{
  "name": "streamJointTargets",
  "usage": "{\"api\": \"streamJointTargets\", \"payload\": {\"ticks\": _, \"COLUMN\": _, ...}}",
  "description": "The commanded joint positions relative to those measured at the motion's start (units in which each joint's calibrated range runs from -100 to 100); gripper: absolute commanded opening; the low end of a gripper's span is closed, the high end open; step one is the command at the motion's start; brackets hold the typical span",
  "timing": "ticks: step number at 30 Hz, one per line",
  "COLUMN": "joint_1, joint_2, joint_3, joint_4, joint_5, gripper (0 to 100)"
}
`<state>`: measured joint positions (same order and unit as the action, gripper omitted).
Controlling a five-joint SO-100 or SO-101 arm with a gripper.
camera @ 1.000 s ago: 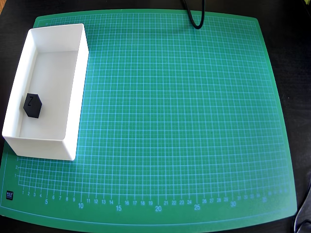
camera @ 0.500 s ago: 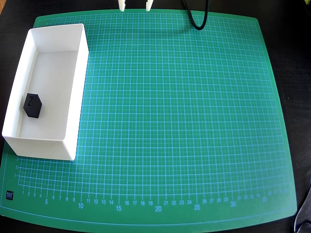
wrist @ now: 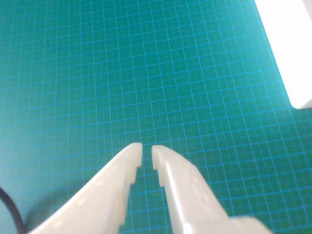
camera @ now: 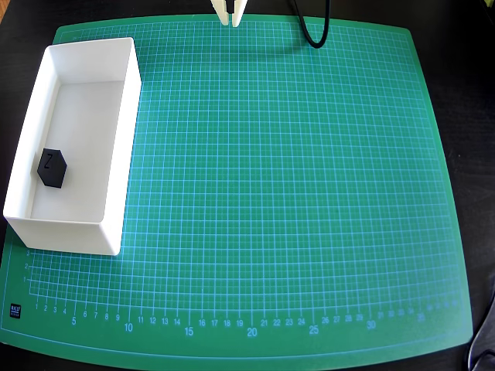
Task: Grab the black cube and put it in the white bin
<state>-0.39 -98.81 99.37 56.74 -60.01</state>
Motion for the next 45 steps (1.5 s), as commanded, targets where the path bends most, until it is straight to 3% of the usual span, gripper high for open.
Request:
{"api": "streamJointTargets", "payload": {"ticks": 1, "joint_1": -0.03, "joint_2": -0.08, "joint_3": 0.18, "joint_4": 0.03, "joint_5": 1.92, "gripper": 1}}
{"api": "streamJointTargets", "payload": {"ticks": 45, "joint_1": 0.06, "joint_2": -0.08, "joint_3": 0.18, "joint_4": -0.06, "joint_5": 2.61, "gripper": 1}}
